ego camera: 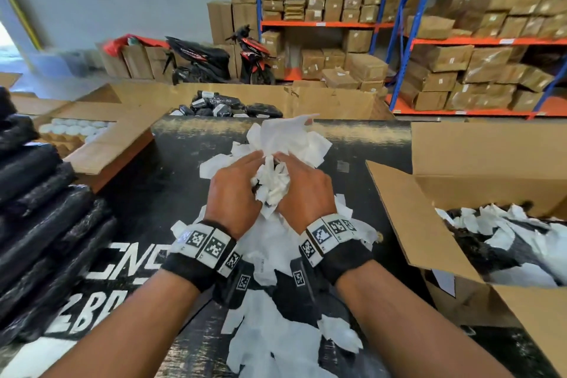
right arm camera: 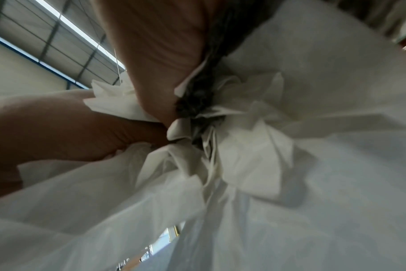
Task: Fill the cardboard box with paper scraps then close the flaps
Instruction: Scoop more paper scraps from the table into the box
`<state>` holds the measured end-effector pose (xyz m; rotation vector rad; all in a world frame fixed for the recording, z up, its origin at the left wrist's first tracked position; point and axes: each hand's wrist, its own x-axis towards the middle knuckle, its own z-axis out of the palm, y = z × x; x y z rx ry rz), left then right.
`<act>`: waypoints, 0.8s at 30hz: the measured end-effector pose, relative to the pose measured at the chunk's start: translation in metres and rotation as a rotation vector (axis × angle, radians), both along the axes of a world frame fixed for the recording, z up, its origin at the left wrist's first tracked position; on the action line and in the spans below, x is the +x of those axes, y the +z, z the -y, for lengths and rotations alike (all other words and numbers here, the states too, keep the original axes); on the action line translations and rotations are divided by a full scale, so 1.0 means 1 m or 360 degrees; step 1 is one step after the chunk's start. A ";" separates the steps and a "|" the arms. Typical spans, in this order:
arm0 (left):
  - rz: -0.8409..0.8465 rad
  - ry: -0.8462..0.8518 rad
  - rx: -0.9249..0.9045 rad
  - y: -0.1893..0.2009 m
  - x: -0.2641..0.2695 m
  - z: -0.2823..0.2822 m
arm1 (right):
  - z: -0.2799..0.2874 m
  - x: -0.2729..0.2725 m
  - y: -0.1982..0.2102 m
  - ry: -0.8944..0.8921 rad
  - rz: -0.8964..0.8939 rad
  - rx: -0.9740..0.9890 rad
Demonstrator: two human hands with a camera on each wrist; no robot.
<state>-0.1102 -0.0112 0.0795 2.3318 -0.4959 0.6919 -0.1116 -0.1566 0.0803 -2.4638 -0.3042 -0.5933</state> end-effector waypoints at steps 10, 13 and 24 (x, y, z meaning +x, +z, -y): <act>0.0158 0.0182 0.0018 0.069 -0.101 0.077 | 0.074 -0.080 0.059 0.0084 0.0241 -0.0015; 0.0245 0.0190 0.0046 0.087 -0.132 0.110 | 0.105 -0.106 0.075 0.0042 0.0266 -0.0042; 0.0244 -0.0030 -0.0003 0.111 -0.167 0.264 | 0.262 -0.165 0.107 -0.0262 0.0314 -0.0182</act>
